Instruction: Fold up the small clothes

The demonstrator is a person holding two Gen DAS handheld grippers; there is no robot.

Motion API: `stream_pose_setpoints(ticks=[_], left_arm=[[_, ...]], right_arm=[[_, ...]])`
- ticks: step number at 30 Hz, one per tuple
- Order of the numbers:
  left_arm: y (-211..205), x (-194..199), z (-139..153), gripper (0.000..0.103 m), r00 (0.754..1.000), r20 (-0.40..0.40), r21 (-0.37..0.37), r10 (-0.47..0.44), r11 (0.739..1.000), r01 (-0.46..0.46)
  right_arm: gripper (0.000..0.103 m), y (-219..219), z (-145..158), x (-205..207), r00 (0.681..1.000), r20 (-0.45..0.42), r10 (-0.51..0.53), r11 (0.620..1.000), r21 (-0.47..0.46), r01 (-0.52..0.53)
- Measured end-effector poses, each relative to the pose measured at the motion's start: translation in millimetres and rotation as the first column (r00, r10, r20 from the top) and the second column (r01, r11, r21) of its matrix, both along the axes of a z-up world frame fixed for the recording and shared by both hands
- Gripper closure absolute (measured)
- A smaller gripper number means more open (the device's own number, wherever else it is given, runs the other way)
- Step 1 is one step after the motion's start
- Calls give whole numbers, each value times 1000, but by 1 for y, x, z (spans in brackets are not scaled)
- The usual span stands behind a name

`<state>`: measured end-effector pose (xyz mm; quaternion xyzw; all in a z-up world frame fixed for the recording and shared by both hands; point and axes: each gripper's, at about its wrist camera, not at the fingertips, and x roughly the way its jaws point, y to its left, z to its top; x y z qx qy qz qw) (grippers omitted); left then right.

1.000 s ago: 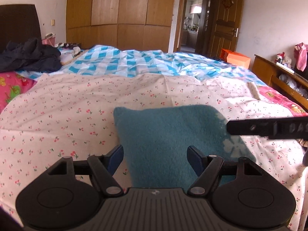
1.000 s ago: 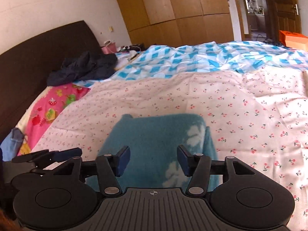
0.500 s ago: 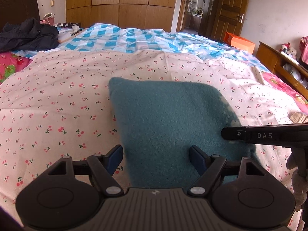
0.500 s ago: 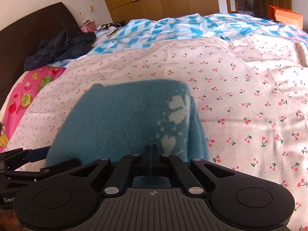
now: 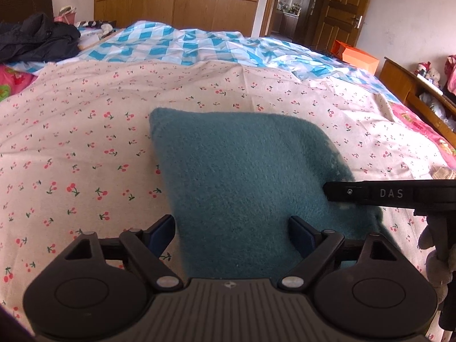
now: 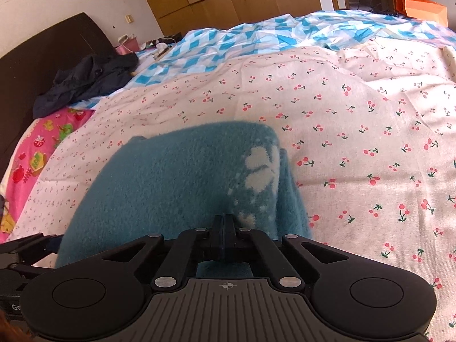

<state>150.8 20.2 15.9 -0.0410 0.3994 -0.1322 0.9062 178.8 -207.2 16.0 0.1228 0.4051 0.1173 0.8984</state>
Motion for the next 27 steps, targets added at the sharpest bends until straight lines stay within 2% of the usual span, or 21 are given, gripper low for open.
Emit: stream_pose_setpoints(ticks=[2,8,11,16,23,27], left_arm=[[0,-1,2,11,1000,-10,-1,7,1000,-7],[-8,-18,17,13,999,33,100,-8,995,5],[-6,-25,24,13,999,47,118,-6,993,1],[-1,-34,27,13,999,47,131,6,991,-12],[-1,-46,19,12,999,37,144,9,989,-14],[1,-49,14,12,999,32,139,10,990,-15]], right_arm=[[103,0,3,-3,1000,-1,1,1000,8,-1],[103,4,14,-18,1000,1,-14,1000,11,14],[94,10,23,-30,999,35,-1,1000,-30,2],[85,22,30,-48,996,84,35,989,-146,-23],[82,17,27,-56,997,78,25,988,-151,-13],[80,23,24,-57,996,77,39,981,-194,-24]])
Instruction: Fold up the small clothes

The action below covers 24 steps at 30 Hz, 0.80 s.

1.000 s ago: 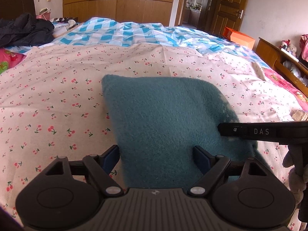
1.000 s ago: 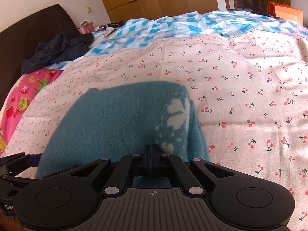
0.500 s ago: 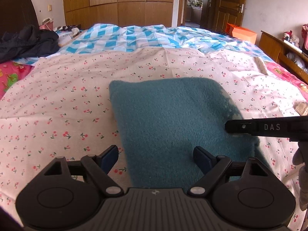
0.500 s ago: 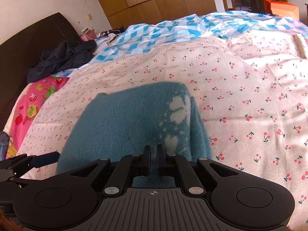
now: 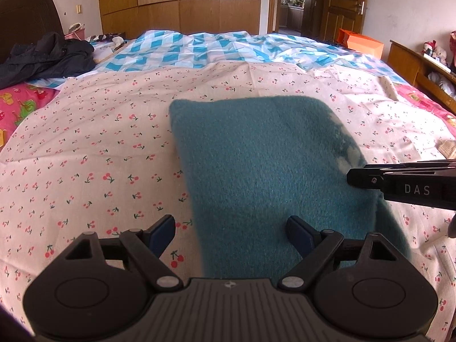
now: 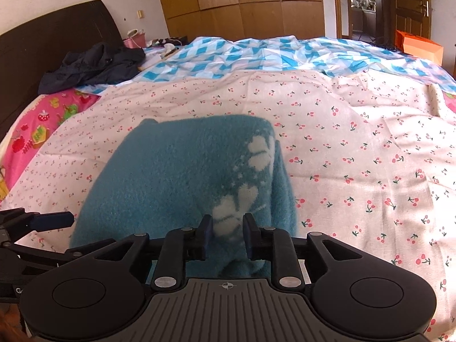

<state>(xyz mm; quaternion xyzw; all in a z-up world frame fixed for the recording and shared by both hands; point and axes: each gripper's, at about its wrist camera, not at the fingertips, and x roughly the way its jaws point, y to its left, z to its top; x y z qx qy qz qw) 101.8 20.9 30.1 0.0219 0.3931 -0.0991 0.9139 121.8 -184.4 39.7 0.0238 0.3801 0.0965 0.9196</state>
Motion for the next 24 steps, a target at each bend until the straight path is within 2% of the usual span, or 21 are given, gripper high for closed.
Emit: stream_pose_setpoints(ticks=[5,8,10,13,17,21,24], left_arm=[[8,-3,-7,12,1000,-24,-48,17,999,-18],[14,-3,-1,13,999,-41,-100,5,995,-9],[17,-2,9,13,1000,-23,-124,-5,992,2],[18,11,23,13,1000,28,-103,0,995,3],[19,43,30,13,998,54,-46,35,998,-33],[18,80,26,13,996,45,-47,77,996,-75],[14,104,18,13,994,31,-32,102,994,-101]], right_arm=[[78,5,1,1,1000,-8,4,1000,-30,-4],[77,6,18,1,1000,15,10,999,-34,-9],[76,7,33,5,998,54,19,999,-30,-17],[70,10,47,25,996,92,13,999,-47,-9],[70,14,49,62,994,110,4,997,-73,4],[70,20,36,98,995,96,2,997,-81,6],[70,20,17,119,998,45,-32,991,-127,37]])
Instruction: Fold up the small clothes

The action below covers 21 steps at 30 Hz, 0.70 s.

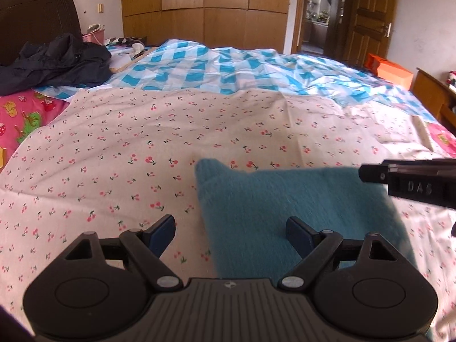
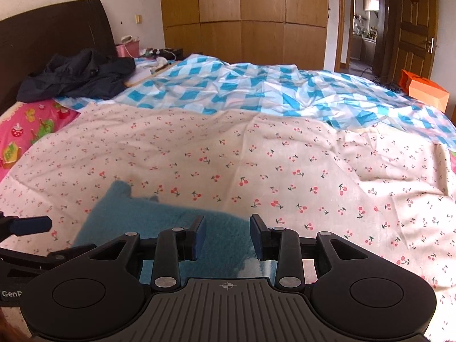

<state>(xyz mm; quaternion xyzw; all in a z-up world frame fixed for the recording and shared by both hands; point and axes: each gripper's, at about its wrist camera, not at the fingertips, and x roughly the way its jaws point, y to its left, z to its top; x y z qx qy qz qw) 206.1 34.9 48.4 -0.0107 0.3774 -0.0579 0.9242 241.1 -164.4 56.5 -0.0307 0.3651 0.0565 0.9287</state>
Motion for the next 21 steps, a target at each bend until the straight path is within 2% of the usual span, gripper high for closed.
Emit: stream_pose_setpoints(ticks=[2,6,9,12,16,21], left_arm=[[-2,11,-6,12,1000,-14,-5,-3,1000,3],[-6,21,-24,11,999,-51,-20,-8,1000,7],[-5,18,-26,11,999,-50,-32,3,999,-5],[-3,8,-17,11,999,-40,-19,15,1000,-15],[6,-26,-2,12,999,-17,-39,27,999,-28],[18,-81,-5,11,999,-18,-96,30,995,-32]], right_arm=[[69,-6,-20,11,998,-56,-39,999,-26,37],[65,-29,-44,12,991,-96,-96,991,85,104],[64,-31,-37,9,991,-90,-95,990,94,104],[64,-26,-18,-6,996,-36,-81,993,83,84],[60,-25,6,-50,999,30,-33,993,117,29],[60,-28,3,-111,999,43,14,986,163,-21]])
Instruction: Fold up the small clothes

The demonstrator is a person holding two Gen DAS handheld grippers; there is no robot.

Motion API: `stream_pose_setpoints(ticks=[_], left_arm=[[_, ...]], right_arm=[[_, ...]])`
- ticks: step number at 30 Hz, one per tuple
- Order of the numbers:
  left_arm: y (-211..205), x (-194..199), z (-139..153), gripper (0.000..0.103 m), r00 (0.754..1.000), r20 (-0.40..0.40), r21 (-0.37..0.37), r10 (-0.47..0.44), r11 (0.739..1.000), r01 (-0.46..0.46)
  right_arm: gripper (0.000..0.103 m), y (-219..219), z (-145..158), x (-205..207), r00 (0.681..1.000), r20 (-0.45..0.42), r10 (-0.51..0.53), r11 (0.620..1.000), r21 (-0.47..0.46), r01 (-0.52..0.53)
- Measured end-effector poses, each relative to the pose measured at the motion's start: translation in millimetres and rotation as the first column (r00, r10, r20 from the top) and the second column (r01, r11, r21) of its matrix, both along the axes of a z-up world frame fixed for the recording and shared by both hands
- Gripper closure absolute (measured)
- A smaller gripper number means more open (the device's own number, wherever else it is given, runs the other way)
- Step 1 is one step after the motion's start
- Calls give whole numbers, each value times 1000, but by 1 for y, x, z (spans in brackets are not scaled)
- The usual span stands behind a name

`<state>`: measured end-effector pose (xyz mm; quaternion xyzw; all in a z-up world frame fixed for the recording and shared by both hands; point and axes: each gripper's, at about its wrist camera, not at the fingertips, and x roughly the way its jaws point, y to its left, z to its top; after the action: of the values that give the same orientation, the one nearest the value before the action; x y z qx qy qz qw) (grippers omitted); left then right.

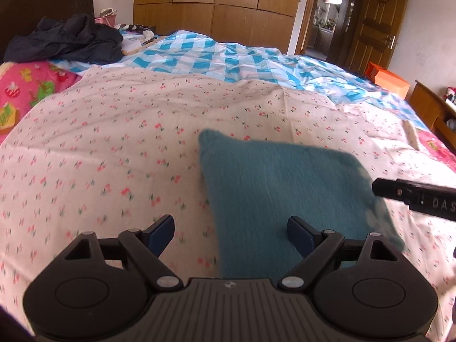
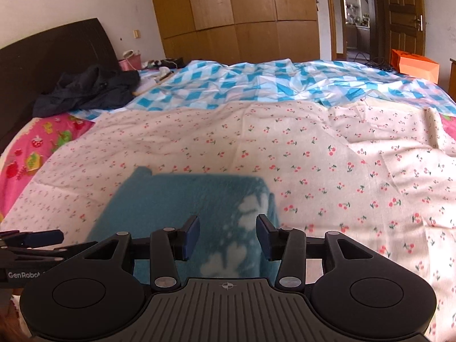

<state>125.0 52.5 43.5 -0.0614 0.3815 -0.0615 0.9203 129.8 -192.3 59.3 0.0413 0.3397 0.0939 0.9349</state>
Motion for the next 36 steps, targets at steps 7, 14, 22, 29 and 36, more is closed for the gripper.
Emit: stream_pose_setpoints(ticks=[7,14,22,29,36], left_arm=[[-4,-39,-15,11,999,-38,-10,-17,1000,17],[-1,-60,-22,11,1000,-13,-1,-25,1000,25],[3,-64,-36,10,1000,-4,-16,-24,1000,24],[-2,-70,-34,10,999,34,12,-29,1000,29],[3,-76,-25,11,996,82,-34,-24,999,27]], right_arm=[[56,8,-21,-13,996,-81,-45,999,-12,44],[56,7,-30,-43,993,-104,-48,999,-6,48],[56,16,-33,-42,993,-96,-66,998,-22,65],[55,24,-32,-44,994,-88,-64,996,-72,58],[54,27,-42,-45,993,-102,-66,992,-118,54]])
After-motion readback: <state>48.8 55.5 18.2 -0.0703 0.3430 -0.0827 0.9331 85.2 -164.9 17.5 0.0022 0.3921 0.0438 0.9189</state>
